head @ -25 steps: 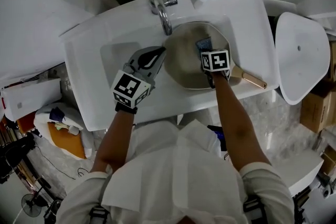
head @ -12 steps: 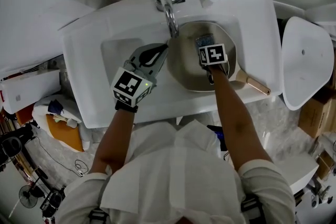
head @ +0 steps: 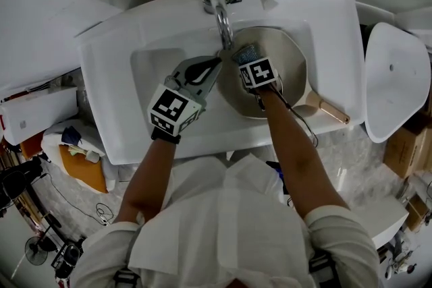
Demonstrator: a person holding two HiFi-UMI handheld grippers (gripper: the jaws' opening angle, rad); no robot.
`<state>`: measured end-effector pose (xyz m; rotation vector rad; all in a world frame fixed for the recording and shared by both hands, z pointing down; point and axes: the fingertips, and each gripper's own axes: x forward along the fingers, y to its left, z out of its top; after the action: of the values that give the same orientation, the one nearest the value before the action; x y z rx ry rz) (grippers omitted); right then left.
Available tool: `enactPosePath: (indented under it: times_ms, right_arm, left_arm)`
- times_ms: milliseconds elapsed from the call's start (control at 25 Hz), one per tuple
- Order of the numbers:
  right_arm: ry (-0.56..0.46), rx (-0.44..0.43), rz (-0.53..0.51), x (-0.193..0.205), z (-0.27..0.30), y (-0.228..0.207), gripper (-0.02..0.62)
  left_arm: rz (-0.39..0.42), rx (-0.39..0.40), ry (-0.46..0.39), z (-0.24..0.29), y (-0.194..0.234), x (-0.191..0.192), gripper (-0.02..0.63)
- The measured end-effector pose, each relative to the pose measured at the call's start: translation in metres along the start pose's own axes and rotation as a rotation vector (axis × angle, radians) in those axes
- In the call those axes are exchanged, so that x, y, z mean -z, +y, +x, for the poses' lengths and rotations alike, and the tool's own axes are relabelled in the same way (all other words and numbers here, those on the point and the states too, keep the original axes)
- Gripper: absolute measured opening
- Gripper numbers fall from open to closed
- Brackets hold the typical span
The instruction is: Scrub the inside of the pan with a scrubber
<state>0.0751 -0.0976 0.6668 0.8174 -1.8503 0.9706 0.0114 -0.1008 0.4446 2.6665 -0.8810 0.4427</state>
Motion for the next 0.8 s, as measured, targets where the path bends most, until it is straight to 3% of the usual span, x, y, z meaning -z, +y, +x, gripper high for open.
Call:
enactPosePath:
  times_ms: [200, 400, 560, 800]
  right_arm:
    - [0.111, -0.11, -0.031, 0.033, -0.002, 0.027, 0.021]
    - [0.252, -0.153, -0.07, 0.07, -0.017, 0.025, 0.021]
    - [0.326, -0.131, -0.082, 0.083, -0.03, 0.004, 0.021]
    - [0.321, -0.018, -0.056, 0.069, -0.04, -0.043, 0.021]
  left_arm:
    - [-0.01, 0.01, -0.009, 0.003, 0.0, -0.001, 0.02]
    - [-0.012, 0.015, -0.021, 0.006, 0.0, -0.005, 0.02]
    - [-0.012, 0.021, -0.025, 0.009, -0.002, -0.007, 0.02]
    - [-0.013, 0.029, -0.023, 0.013, -0.005, -0.005, 0.02]
